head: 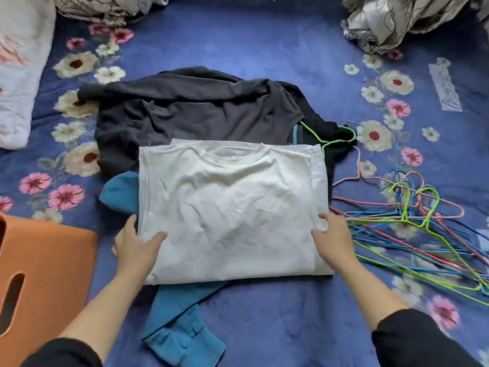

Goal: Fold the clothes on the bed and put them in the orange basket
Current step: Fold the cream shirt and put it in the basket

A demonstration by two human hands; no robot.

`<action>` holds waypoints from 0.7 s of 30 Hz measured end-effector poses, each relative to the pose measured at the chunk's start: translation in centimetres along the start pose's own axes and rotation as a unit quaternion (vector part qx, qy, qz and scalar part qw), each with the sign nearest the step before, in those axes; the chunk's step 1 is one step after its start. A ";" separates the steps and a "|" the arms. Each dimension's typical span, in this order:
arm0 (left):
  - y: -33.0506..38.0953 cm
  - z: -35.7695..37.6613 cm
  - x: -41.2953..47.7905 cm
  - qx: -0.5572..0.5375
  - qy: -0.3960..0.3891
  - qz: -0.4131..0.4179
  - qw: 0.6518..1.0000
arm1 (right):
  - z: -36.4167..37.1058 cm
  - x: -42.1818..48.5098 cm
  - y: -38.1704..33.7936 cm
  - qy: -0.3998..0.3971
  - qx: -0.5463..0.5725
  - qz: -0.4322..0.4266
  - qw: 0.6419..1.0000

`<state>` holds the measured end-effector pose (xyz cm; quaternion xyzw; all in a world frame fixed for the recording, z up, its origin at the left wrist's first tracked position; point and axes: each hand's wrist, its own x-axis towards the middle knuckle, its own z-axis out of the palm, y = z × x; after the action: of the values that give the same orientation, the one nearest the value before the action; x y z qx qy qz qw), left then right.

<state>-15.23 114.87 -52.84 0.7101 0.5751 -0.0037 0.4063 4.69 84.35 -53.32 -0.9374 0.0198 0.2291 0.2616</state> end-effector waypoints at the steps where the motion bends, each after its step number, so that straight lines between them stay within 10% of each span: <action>1: -1.9 0.7 -0.9 0.022 0.031 -0.029 0.999 | 1.0 -0.8 1.8 0.000 0.009 0.031 0.999; 7: -8.6 2.6 -2.5 -0.194 0.037 -0.223 0.955 | 3.6 -2.8 8.1 0.032 0.104 0.208 0.972; 21: -1.6 -2.6 -7.1 -0.242 0.155 0.066 0.956 | -0.3 -5.4 7.2 0.117 0.448 0.205 0.862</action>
<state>-20.13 110.62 -48.62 0.6188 0.5663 0.2723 0.4713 -1.14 77.53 -54.17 -0.7135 0.3426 0.1327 0.5966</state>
